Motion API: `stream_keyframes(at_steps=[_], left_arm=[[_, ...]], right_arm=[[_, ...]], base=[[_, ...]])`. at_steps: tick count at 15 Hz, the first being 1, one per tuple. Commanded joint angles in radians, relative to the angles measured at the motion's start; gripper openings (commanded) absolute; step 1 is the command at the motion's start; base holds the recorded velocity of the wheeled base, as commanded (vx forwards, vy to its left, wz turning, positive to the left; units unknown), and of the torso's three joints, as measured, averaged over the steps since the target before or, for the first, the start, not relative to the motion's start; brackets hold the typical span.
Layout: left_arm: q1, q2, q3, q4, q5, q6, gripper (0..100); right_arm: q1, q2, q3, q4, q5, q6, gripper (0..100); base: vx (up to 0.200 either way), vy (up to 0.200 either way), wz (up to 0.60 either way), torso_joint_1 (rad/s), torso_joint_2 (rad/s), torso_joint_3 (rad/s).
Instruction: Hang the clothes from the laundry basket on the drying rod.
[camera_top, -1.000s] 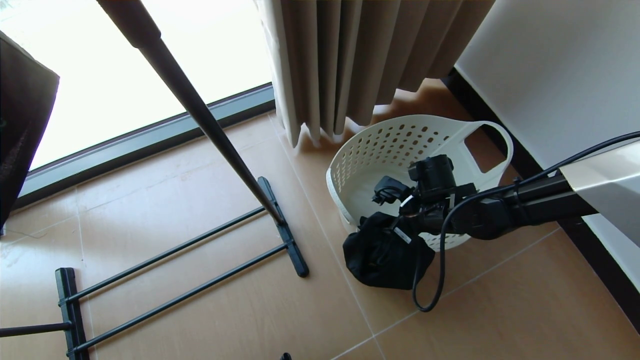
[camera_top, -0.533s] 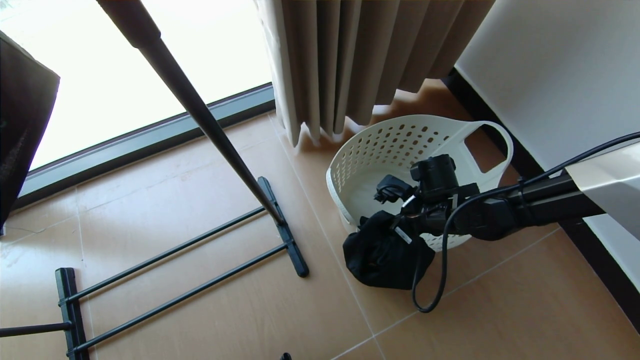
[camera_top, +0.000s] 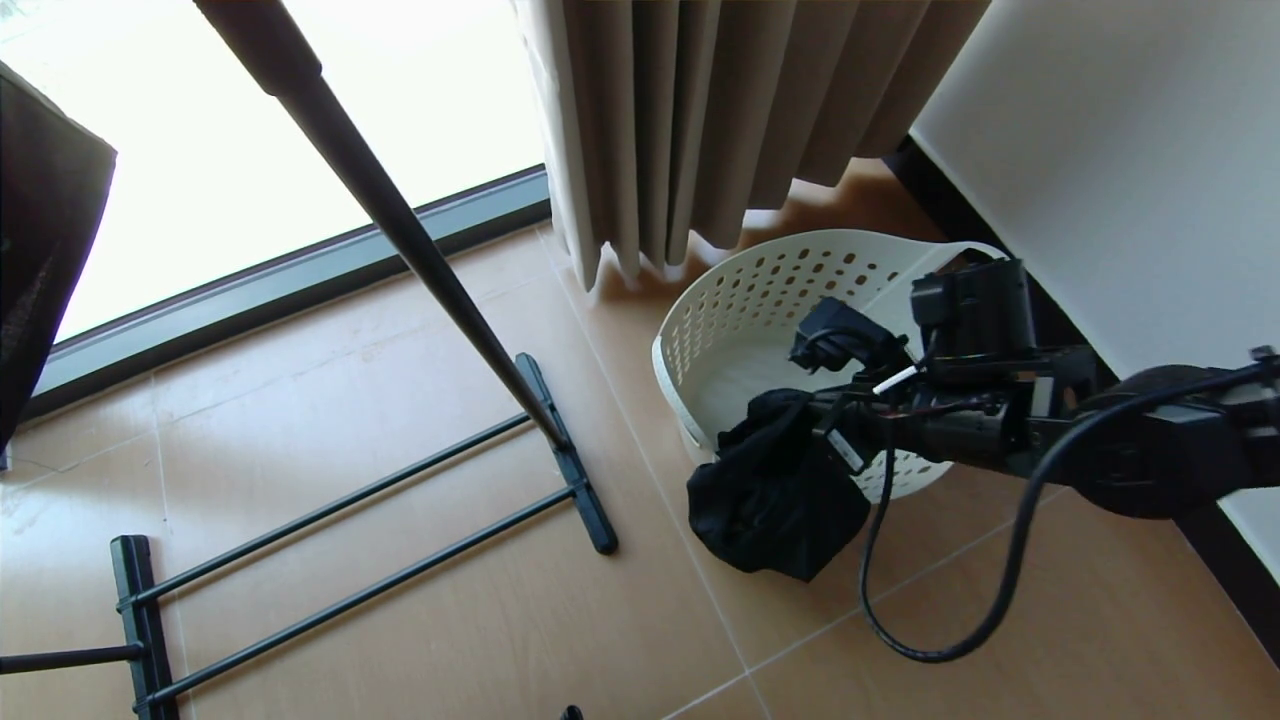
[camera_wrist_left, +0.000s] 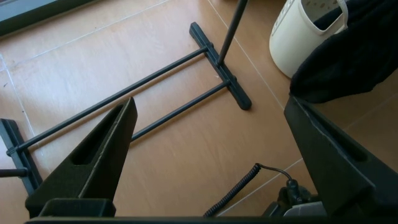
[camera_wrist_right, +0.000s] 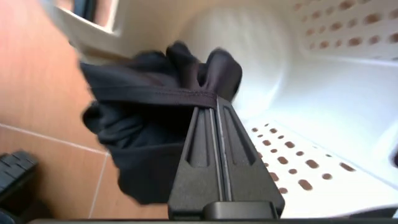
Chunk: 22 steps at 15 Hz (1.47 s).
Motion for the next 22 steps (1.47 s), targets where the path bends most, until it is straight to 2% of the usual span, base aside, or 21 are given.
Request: stream_keyframes(at_steps=[1,2,4,5,8,10,12,14,22], left_arm=[[0.000,0.000,0.000,0.000,-0.005,0.004,100],[0.000,0.000,0.000,0.000,-0.006,0.005,100],[0.000,0.000,0.000,0.000,-0.006,0.005,100],[0.000,0.001,0.000,0.000,-0.008,0.007,100],[0.000,0.001,0.000,0.000,-0.008,0.008,100],[0.000,0.001,0.000,0.000,-0.009,0.013,100],[-0.003,0.001,0.000,0.001,-0.031,0.025,100],[-0.003,0.001,0.000,0.001,-0.058,0.036,100],[-0.003,0.000,0.000,0.001,-0.057,0.034,100]], right_arm=[[0.060,-0.246,0.165,-0.081,0.000,0.007,0],[0.090,-0.356,0.236,-0.114,-0.002,0.010,0],[0.117,-0.483,0.305,-0.141,-0.002,0.019,0],[0.160,-0.617,0.361,-0.150,0.000,0.042,0],[0.218,-0.836,0.444,-0.144,0.017,0.140,0],[0.218,-0.890,0.475,-0.147,0.050,0.194,0],[0.218,-0.881,0.463,-0.150,0.083,0.203,0],[0.218,-0.879,0.469,-0.150,0.084,0.202,0],[0.218,-0.862,0.483,-0.148,0.086,0.203,0]], base=[[0.000,0.000,0.00,0.000,0.00,0.000],[0.000,0.000,0.00,0.000,0.00,0.000],[0.000,0.000,0.00,0.000,0.00,0.000],[0.000,0.000,0.00,0.000,0.00,0.000],[0.000,0.000,0.00,0.000,0.00,0.000],[0.000,0.000,0.00,0.001,0.00,0.035],[0.000,0.000,0.00,-0.002,0.00,0.154],[0.000,0.000,0.00,-0.005,0.00,0.188],[0.000,0.000,0.00,0.002,0.00,0.207]])
